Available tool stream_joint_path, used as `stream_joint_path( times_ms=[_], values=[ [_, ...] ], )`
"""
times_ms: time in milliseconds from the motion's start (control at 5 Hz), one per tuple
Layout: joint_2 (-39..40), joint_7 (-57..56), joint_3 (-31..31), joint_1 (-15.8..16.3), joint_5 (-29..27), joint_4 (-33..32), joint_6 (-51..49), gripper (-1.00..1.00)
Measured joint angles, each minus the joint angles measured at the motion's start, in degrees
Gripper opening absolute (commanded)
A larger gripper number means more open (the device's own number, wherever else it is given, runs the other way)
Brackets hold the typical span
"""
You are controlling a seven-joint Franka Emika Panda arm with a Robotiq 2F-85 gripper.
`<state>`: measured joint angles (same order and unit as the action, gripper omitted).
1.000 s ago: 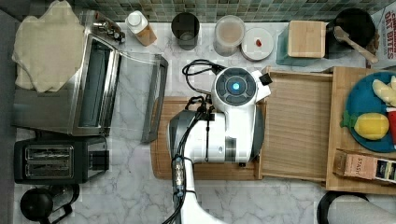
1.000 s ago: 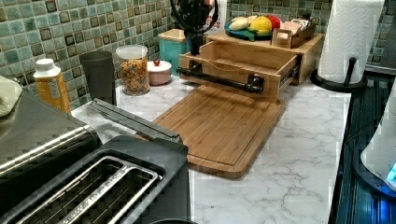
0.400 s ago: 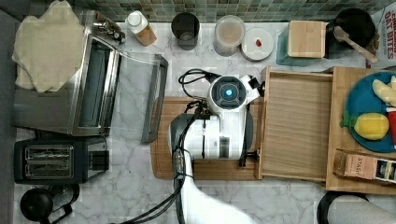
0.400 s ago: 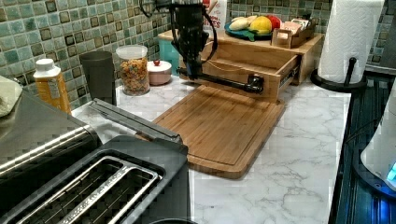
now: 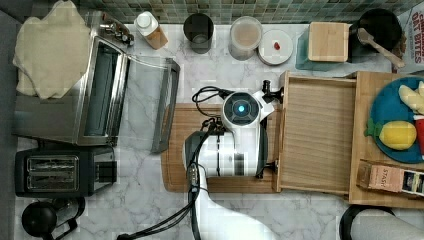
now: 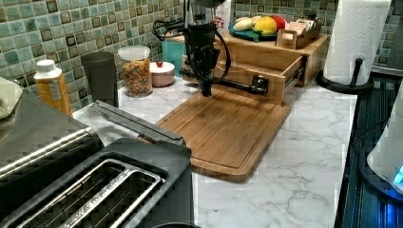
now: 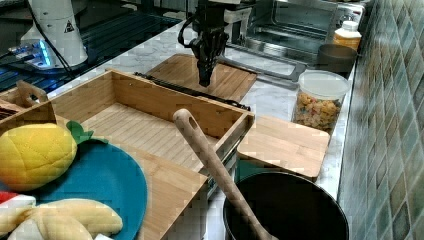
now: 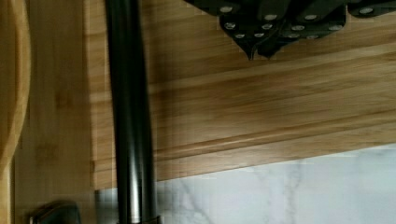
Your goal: Close the drawer.
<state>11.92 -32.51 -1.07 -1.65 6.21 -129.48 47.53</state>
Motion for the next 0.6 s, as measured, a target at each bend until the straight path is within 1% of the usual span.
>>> stream_joint_path(
  times_ms=[200, 600],
  values=[
    [-0.2, -0.3, -0.3, -0.8, 2.9, -1.6, 1.9, -1.0],
    [0.2, -6.1, -3.3, -2.1, 2.8, -1.8, 2.4, -1.0]
  ],
)
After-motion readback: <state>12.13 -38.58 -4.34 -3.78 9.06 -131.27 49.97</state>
